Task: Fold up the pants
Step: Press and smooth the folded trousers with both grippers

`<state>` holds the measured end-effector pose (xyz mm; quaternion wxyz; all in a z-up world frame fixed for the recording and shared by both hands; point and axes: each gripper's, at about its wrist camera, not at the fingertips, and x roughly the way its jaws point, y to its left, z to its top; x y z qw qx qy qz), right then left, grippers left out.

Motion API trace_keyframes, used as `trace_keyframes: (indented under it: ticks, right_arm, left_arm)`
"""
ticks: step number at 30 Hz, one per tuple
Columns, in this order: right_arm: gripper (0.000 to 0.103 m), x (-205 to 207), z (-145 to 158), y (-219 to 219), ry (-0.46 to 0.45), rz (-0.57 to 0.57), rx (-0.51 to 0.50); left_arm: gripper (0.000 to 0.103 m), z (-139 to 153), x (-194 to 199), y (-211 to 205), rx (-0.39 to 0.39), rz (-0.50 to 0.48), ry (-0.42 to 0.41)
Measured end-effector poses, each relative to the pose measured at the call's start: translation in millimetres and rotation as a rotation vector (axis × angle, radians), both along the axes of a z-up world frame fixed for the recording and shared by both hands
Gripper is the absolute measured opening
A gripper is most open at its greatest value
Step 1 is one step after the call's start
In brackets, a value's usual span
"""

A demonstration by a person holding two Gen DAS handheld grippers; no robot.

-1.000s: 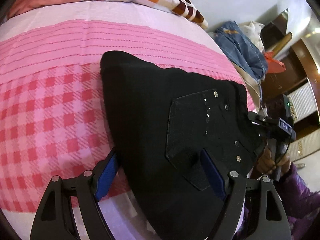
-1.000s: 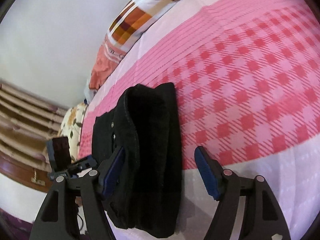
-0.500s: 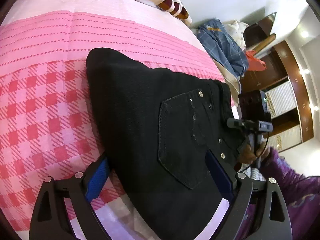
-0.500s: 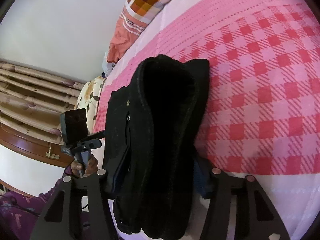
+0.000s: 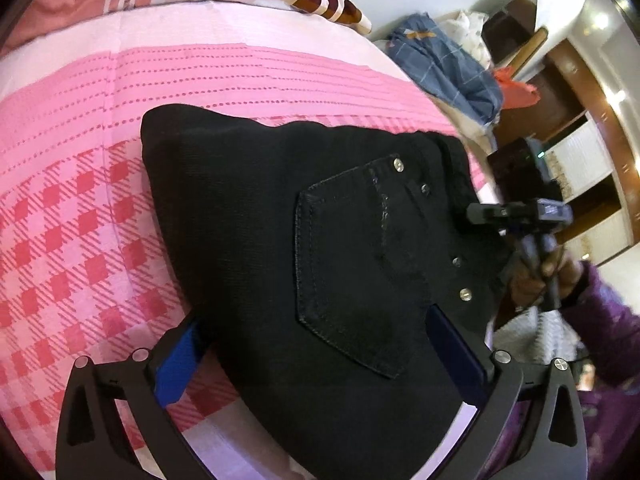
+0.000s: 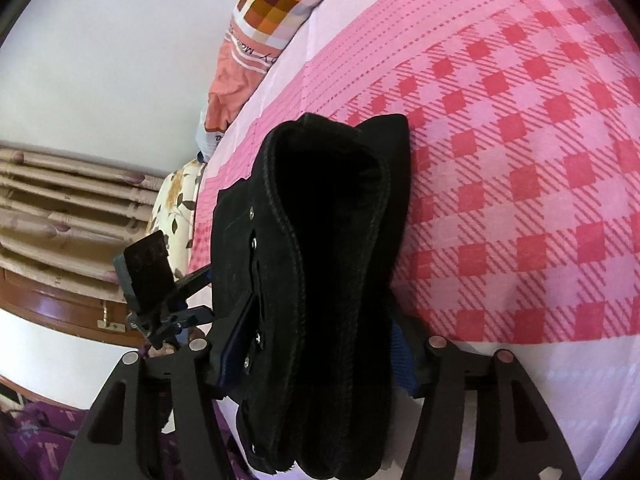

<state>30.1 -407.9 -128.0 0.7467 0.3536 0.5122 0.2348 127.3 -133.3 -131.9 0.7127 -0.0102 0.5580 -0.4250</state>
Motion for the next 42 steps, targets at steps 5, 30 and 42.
trace_keyframes:
  ticks: [5,30,42]
  right_arm:
    - [0.078,10.1,4.4,10.9,0.022,0.028,0.006]
    - [0.067,6.6,8.5,16.2,-0.064,0.113,-0.102]
    - [0.041,10.1,9.3,22.9,-0.082,0.119,-0.159]
  left_arm:
    - [0.103,-0.6,-14.5,-22.4,0.135,-0.006,-0.110]
    - [0.102,-5.1,-22.5,-38.0,0.196,0.056,-0.160]
    - [0.085,-3.0,-26.5,-38.2,0.213,0.092,-0.214]
